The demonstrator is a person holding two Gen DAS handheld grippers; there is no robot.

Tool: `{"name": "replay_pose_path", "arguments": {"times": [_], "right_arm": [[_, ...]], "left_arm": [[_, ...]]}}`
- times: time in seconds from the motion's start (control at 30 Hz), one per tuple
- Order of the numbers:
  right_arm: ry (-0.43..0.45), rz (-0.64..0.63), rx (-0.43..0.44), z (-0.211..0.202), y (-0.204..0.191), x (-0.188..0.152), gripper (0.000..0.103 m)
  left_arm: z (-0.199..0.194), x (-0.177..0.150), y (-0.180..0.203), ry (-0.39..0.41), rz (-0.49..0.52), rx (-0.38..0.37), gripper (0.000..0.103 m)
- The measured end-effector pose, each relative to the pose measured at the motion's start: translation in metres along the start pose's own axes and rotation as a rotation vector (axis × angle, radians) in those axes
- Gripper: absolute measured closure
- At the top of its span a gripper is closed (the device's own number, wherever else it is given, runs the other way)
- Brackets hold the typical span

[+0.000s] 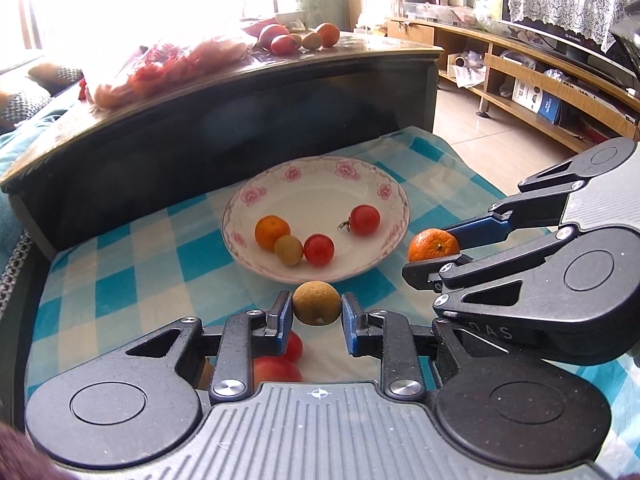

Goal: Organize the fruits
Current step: 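Carry the tan fruit in the left tool and mandarin in the right tool over the bowl, then open the left tool to drop the tan fruit while the right tool drops the mandarin into the bowl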

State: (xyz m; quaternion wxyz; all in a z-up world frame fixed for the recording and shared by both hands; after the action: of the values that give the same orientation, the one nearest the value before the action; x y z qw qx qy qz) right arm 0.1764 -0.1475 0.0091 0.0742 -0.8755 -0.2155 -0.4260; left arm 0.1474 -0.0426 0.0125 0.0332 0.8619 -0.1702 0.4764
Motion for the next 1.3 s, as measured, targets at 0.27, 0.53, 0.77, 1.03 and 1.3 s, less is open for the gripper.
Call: {"name": "replay_pose_path", "arguments": {"times": [0.27,0.53,0.77,1.03,1.3], "right_arm": [[0.02,0.027,-0.028,0.01,0.01,0.009,0.067],[0.027,0.049,-0.055,0.026,0.024,0.017,0.067],[0.032,0.052,-0.071,0.04,0.032,0.021,0.067],[0.033,0.061,-0.076,0.052,0.039,0.024,0.067],[0.015,0.068,-0.069,0.066,0.043,0.021,0.067]], "left_arm": [[0.018,0.01,-0.003,0.005,0.004,-0.005,0.07],[0.037,0.018,-0.006,0.009,0.006,-0.013,0.071],[0.052,0.021,-0.008,0.006,0.01,-0.019,0.071],[0.063,0.021,-0.01,0.001,0.007,-0.022,0.071],[0.075,0.018,-0.012,-0.011,-0.011,-0.023,0.071]]}}
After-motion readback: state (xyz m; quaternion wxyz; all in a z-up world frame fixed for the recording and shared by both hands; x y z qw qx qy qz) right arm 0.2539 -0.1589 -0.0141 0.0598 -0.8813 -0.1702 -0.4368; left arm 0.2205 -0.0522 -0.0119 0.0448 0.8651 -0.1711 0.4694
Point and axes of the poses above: each gripper's, at about its wrist camera, not at the fingertips, and z roughly the way its jaws point, y to its right, x to its top, the point moved 2 cm from there along z, roughly the way its jaws point, and after that the axes turned 11 degrees about y, right-handed, at the moved point
